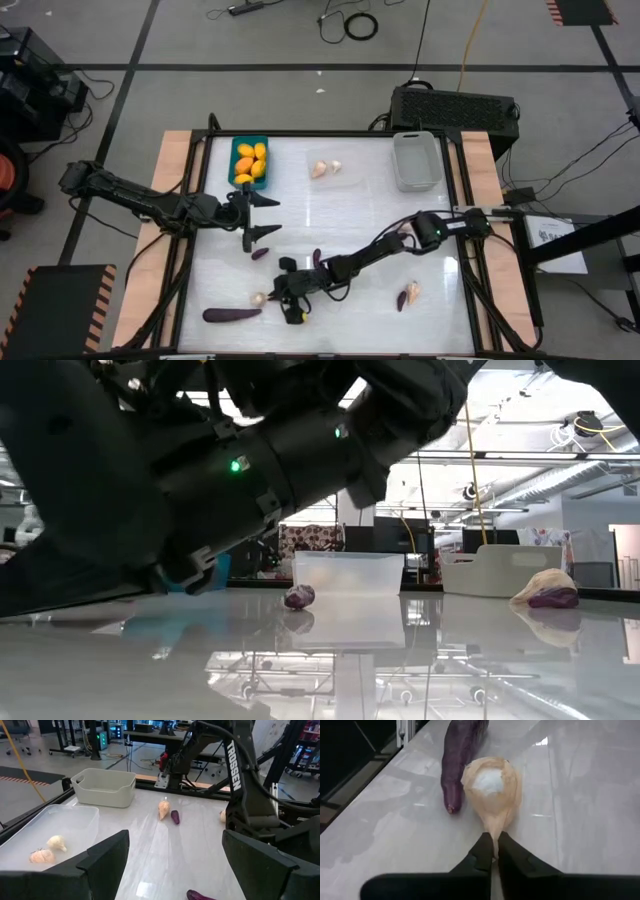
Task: Sort produce into baskets
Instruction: Put the garlic into the transparent bin
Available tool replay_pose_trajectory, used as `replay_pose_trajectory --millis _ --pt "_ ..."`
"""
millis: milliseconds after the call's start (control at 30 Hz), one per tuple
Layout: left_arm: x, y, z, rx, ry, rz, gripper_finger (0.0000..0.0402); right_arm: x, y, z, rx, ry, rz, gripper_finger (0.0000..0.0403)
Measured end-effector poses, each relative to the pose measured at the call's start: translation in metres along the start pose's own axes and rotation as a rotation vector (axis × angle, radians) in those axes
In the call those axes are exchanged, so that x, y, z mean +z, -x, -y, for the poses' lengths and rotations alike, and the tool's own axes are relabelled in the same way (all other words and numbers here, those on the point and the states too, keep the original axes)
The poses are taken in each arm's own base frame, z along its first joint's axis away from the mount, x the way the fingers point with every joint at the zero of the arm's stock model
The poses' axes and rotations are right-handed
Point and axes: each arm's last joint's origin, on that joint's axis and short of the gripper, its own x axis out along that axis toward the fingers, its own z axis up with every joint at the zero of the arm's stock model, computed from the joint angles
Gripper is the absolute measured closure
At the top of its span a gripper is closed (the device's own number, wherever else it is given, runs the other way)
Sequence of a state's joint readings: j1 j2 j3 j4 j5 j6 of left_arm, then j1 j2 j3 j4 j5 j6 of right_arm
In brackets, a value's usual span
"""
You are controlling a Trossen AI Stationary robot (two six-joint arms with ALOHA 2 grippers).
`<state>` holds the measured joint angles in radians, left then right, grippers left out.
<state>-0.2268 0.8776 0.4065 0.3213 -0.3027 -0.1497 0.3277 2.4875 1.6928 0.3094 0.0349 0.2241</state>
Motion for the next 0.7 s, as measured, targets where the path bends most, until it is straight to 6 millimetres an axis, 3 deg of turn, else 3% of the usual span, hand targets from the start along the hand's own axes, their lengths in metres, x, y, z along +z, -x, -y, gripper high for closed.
replay_pose_trajectory --millis 133,233,333,700 --pt "-0.001 0.0 0.0 0.002 -0.003 -0.009 0.0077 0.012 0.009 0.005 -0.03 -0.004 -0.037 0.0383" --pt "-0.002 0.0 0.0 0.004 -0.006 -0.019 0.0077 0.032 0.023 0.014 -0.065 0.007 -0.041 0.0387" --pt "-0.002 0.0 0.0 0.004 -0.005 -0.019 0.0077 0.054 0.042 0.022 -0.14 0.039 -0.057 0.0397" --pt "-0.003 0.0 0.0 0.005 -0.005 -0.024 0.0077 0.097 0.112 0.059 -0.369 0.112 -0.289 0.0395"
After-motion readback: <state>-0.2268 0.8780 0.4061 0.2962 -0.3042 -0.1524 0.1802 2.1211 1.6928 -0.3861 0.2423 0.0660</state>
